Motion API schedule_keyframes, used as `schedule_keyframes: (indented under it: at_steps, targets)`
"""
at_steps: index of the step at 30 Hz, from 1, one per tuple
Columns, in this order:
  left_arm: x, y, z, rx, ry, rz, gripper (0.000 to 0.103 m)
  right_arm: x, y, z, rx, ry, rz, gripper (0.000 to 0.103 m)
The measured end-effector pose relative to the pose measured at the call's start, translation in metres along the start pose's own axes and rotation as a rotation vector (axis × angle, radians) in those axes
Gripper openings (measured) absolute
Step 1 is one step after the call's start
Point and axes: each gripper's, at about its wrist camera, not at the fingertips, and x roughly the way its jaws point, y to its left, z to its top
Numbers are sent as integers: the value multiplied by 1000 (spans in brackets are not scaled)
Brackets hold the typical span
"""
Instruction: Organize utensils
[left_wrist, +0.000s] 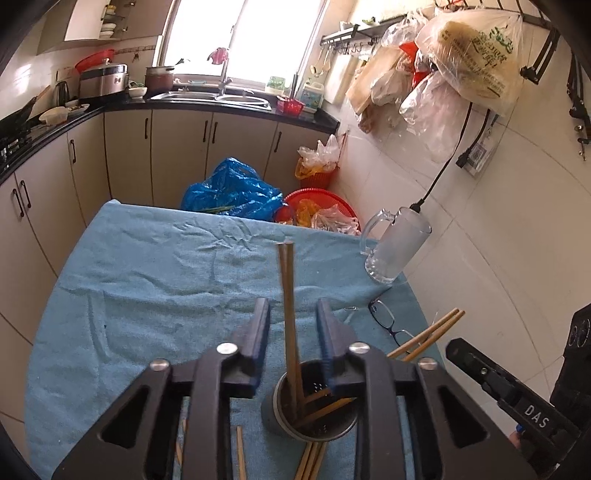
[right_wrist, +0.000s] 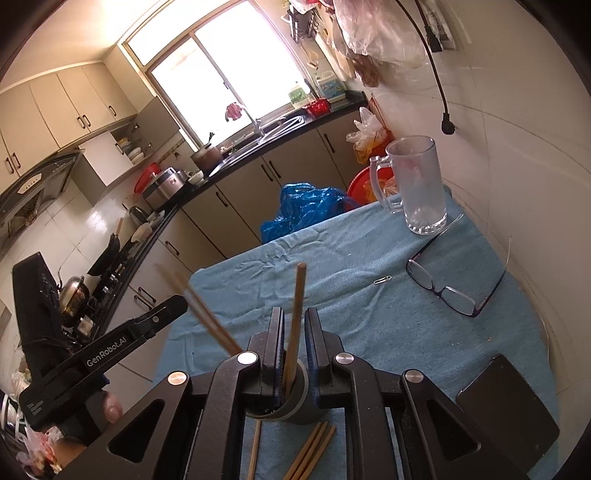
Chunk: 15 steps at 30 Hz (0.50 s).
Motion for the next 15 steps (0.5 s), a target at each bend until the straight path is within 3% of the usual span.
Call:
schedule_keyframes:
  at_steps: [9,13,15]
  targets:
    - [-36,23,-32,-12,-42,30,42,-30,-1,-25,-34,-21,-10,32]
    - [-43,43,-65,-31,-28,68,54,-27,-7,-57,-53,36,-32,38]
    - [-45,55,-88,-42,-14,97,55,-22,-11,-76,-52,78,-32,38]
